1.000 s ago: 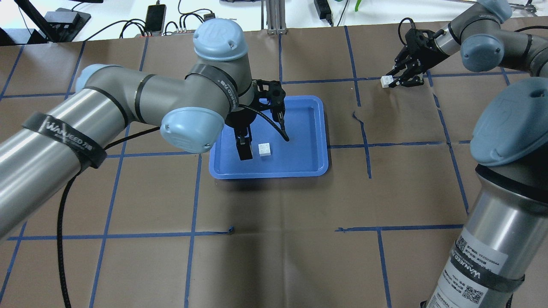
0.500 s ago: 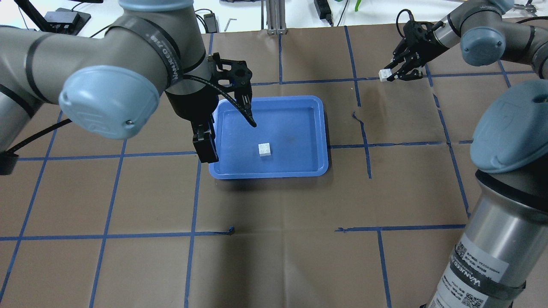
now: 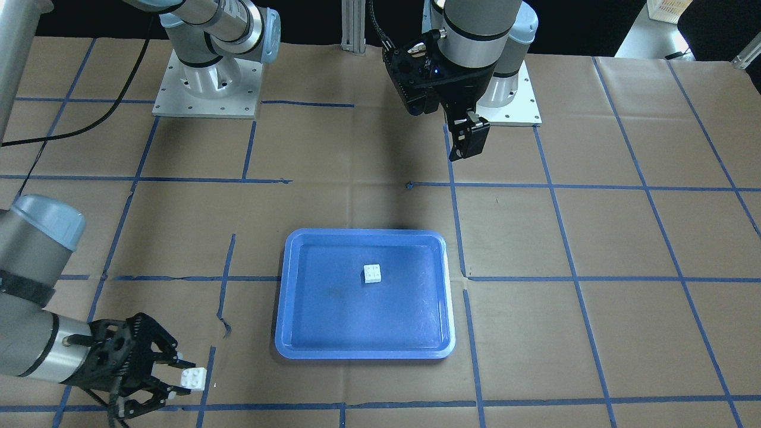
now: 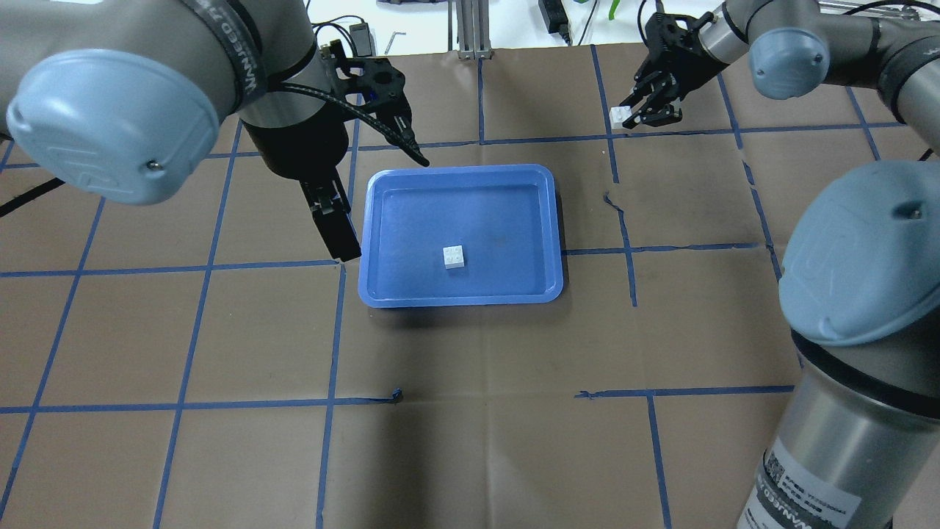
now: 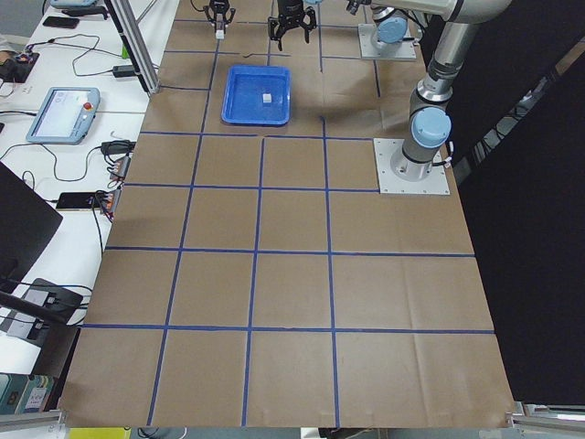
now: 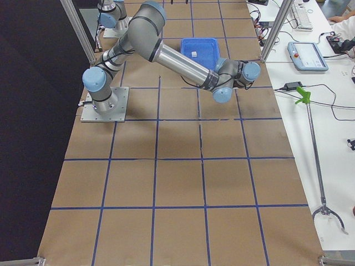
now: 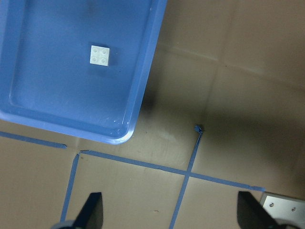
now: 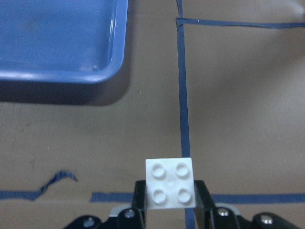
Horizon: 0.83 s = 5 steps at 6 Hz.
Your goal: Assemble white blocks and place on blue tray
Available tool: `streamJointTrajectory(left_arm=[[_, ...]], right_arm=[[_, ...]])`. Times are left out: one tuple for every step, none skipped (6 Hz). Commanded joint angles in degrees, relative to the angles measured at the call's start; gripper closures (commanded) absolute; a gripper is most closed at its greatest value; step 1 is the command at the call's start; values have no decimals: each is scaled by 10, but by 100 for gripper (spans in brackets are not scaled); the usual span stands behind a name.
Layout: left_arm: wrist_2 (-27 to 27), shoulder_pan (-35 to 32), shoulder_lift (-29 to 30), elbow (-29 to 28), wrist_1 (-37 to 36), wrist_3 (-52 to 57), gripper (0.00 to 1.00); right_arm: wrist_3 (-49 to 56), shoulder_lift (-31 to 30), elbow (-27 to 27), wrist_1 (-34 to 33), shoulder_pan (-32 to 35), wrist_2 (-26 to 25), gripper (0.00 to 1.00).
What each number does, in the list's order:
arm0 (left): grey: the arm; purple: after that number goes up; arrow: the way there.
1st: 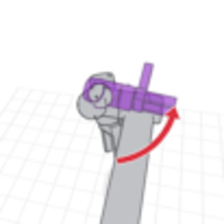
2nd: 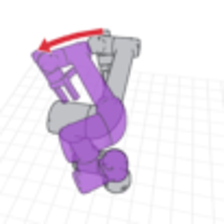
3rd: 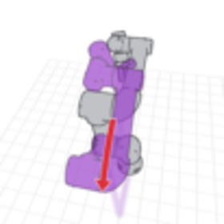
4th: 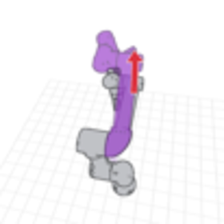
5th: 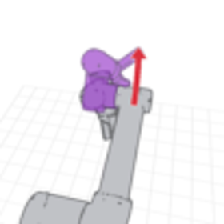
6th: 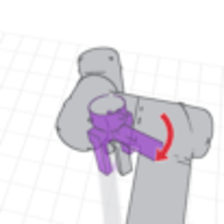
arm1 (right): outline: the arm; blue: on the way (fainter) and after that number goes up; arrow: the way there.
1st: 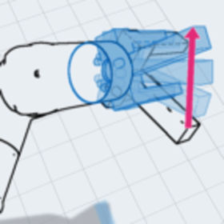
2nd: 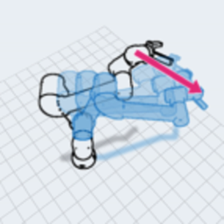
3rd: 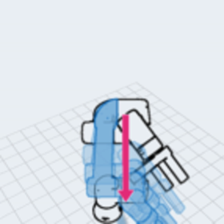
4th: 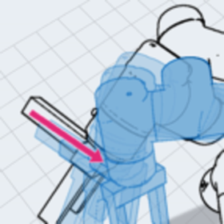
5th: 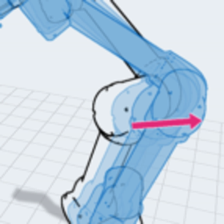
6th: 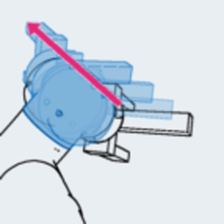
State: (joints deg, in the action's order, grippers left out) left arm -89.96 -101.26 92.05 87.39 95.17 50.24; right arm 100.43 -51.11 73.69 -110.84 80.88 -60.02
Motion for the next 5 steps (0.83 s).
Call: streamJointTrajectory(left_arm=[[-5, 41, -18, -1, -24, -190, 1], [-6, 74, -53, 10, -27, -195, 1], [-7, 99, -71, 16, -26, -237, 1], [-7, 126, -80, 16, -24, -281, 1], [-7, 130, -80, 17, -26, -351, 1]], right_arm=[[-110, -25, 41, -64, 63, -1, 78], [-182, -36, 86, -149, 100, -4, 78], [-247, -43, 148, -256, 136, -36, 78], [-298, -45, 216, -369, 171, -58, 78], [-326, -47, 268, -446, 188, -69, 78]])
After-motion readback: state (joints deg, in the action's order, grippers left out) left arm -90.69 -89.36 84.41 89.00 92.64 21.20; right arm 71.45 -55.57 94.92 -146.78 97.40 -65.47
